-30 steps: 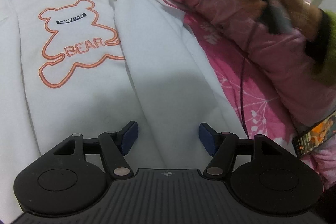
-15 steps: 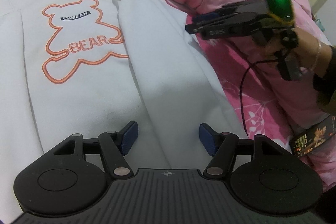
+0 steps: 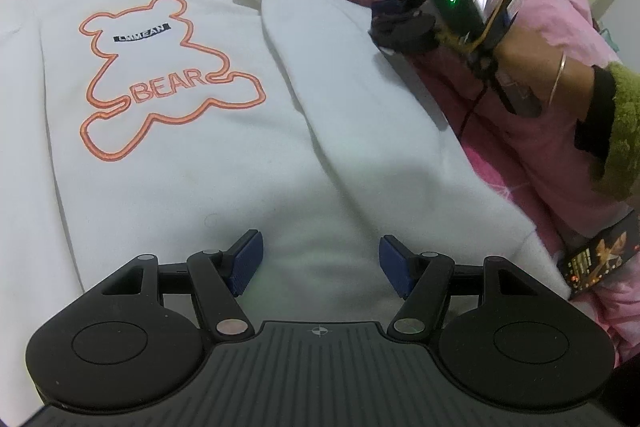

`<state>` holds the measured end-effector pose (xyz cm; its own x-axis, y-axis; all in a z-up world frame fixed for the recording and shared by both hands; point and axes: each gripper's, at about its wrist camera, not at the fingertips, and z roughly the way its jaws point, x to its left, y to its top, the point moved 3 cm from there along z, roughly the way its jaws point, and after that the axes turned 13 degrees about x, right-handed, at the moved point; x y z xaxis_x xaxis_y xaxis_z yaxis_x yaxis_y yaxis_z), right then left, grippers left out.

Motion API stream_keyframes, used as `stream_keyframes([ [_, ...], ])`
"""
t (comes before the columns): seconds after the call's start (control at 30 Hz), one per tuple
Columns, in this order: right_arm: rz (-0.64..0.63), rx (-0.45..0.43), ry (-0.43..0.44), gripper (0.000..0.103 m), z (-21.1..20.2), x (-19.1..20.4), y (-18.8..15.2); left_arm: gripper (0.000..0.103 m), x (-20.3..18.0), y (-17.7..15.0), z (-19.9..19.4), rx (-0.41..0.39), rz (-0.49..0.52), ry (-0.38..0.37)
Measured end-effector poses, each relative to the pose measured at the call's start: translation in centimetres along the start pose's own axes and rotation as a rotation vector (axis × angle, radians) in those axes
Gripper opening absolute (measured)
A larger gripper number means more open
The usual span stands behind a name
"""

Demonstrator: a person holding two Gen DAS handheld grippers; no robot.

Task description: Fold clothes

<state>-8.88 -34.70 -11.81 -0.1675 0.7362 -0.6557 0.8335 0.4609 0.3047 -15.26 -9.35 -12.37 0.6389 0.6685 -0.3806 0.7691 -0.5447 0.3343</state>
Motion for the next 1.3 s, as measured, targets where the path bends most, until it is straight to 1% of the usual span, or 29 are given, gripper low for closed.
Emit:
stream_keyframes([
  [0.13,-0.126,0.015,-0.035,0.024,-1.0,0.8,-0.5,0.065,0.1,0.1,0.1,-0.004,-0.011,0.001],
  [0.17,-0.159,0.010,-0.050,0.027,-1.5,1.0,-0.8,0.065,0.1,0.2,0.1,-0.004,-0.014,0.001],
  [0.2,-0.198,0.003,-0.068,0.035,-2.1,1.2,-1.1,0.065,0.1,0.3,0.0,-0.005,-0.015,0.000],
  [0.3,-0.308,-0.041,-0.146,0.046,-4.3,1.8,-2.2,0.065,-0.3,0.5,-0.3,-0.012,-0.018,-0.006],
  [0.4,-0.346,-0.098,-0.219,0.047,-6.9,1.5,-3.1,0.065,-0.7,0.8,-0.5,-0.018,-0.018,-0.021],
  [0.43,-0.323,-0.108,-0.216,0.047,-7.9,1.0,-3.2,0.065,-0.9,0.9,-0.6,-0.018,-0.018,-0.027],
  [0.47,-0.284,-0.112,-0.182,0.047,-9.0,0.1,-3.3,0.065,-1.1,0.9,-0.6,-0.018,-0.015,-0.033],
  [0.5,-0.228,-0.111,-0.126,0.047,-10.2,-1.0,-3.3,0.065,-1.3,0.9,-0.7,-0.018,-0.012,-0.039],
  [0.57,-0.057,-0.078,0.093,0.046,-12.9,-4.2,-3.4,0.065,-1.8,0.8,-0.7,-0.015,-0.003,-0.052],
  [0.6,0.034,-0.058,0.223,0.047,-14.1,-6.1,-3.7,0.065,-2.1,0.8,-0.6,-0.013,0.003,-0.058],
  [0.63,0.112,-0.039,0.353,0.047,-15.3,-7.9,-4.0,0.065,-2.3,0.8,-0.5,-0.010,0.009,-0.061],
  [0.67,0.161,-0.026,0.464,0.047,-16.4,-9.2,-4.6,0.065,-2.5,0.9,-0.4,-0.005,0.011,-0.064],
  [0.7,0.199,-0.016,0.567,0.047,-17.4,-10.3,-5.1,0.064,-2.7,0.9,-0.3,0.000,0.011,-0.071],
  [0.77,0.232,-0.006,0.738,0.049,-19.3,-11.3,-6.5,0.064,-3.0,0.9,-0.2,0.013,0.009,-0.086],
  [0.83,0.253,0.006,0.883,0.050,-20.6,-11.2,-7.9,0.064,-3.4,0.8,0.0,0.033,0.006,-0.108],
  [0.9,0.278,0.049,0.956,0.051,-20.0,-9.4,-9.1,0.063,-3.7,0.5,0.2,0.058,-0.001,-0.121],
  [0.93,0.298,0.081,0.976,0.051,-19.3,-8.1,-9.7,0.061,-3.9,0.4,0.4,0.069,-0.004,-0.127],
  [1.0,0.345,0.159,0.968,0.051,-17.1,-5.0,-10.9,0.058,-4.2,0.1,0.7,0.083,-0.012,-0.129],
  [1.07,0.375,0.194,0.939,0.050,-14.9,-2.5,-11.7,0.056,-4.5,-0.2,0.9,0.095,-0.026,-0.126],
  [1.1,0.396,0.207,0.934,0.047,-14.0,-1.5,-12.1,0.055,-4.5,-0.4,0.9,0.102,-0.037,-0.125],
  [1.13,0.425,0.218,0.944,0.043,-13.3,-0.7,-12.5,0.055,-4.5,-0.6,0.9,0.109,-0.046,-0.127],
  [1.17,0.454,0.226,0.959,0.031,-12.6,-0.1,-12.9,0.055,-4.4,-0.8,0.9,0.115,-0.057,-0.129],
  [1.2,0.478,0.222,0.982,0.015,-12.5,0.1,-13.0,0.055,-4.4,-0.9,0.8,0.121,-0.068,-0.128],
  [1.27,0.488,0.181,1.012,0.003,-13.2,0.0,-12.8,0.055,-4.2,-1.1,0.6,0.128,-0.085,-0.126],
  [1.3,0.464,0.139,0.994,0.003,-14.1,-0.1,-12.4,0.056,-4.0,-1.1,0.3,0.124,-0.094,-0.126],
])
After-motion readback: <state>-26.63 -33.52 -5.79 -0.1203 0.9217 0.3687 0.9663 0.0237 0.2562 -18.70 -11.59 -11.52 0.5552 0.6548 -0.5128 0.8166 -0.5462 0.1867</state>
